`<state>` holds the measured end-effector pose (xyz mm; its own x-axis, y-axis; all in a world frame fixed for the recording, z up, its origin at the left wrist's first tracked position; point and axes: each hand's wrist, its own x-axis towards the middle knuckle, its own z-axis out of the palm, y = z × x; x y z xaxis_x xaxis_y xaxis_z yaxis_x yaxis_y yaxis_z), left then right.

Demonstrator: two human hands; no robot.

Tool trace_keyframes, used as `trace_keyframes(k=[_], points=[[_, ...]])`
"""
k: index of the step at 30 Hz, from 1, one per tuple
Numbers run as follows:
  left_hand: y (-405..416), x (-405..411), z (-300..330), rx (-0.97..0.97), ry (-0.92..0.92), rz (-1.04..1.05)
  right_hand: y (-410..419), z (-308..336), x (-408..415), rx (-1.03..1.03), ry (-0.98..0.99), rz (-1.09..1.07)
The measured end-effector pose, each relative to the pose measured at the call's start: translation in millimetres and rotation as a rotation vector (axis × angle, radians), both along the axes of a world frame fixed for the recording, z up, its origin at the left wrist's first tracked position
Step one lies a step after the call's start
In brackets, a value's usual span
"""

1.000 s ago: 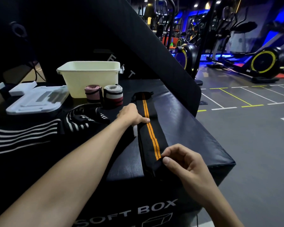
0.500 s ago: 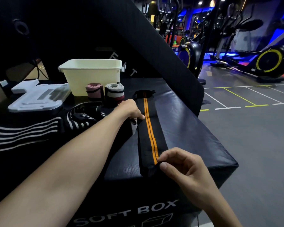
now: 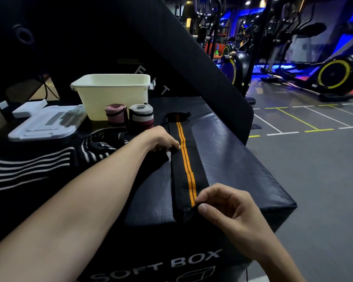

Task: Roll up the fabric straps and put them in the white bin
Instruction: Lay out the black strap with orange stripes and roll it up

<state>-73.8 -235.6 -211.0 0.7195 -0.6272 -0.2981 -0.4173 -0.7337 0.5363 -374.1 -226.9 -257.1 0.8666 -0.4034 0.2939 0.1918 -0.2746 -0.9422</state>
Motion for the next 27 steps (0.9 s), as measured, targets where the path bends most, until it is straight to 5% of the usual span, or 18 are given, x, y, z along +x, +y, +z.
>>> trace_keyframes(k=[6,11,18,22,27], points=[[-4,6,-4,-0.372,0.223,0.114,-4,-1,10,-0.047,-0.081,-0.103],[-14,15,-1,-0.657,0.209,0.262,-10,-9,25,-0.095,-0.084,-0.257],[12,3,-16,-0.4,-0.021,-0.029,-10,-13,30,-0.163,-0.005,-0.302],[55,-27,-18,-0.665,-0.394,-0.151,-8,-13,29,-0.167,0.003,-0.305],[121,-76,-31,-0.801,-0.176,-0.489,-6,-12,28,-0.162,0.014,-0.295]])
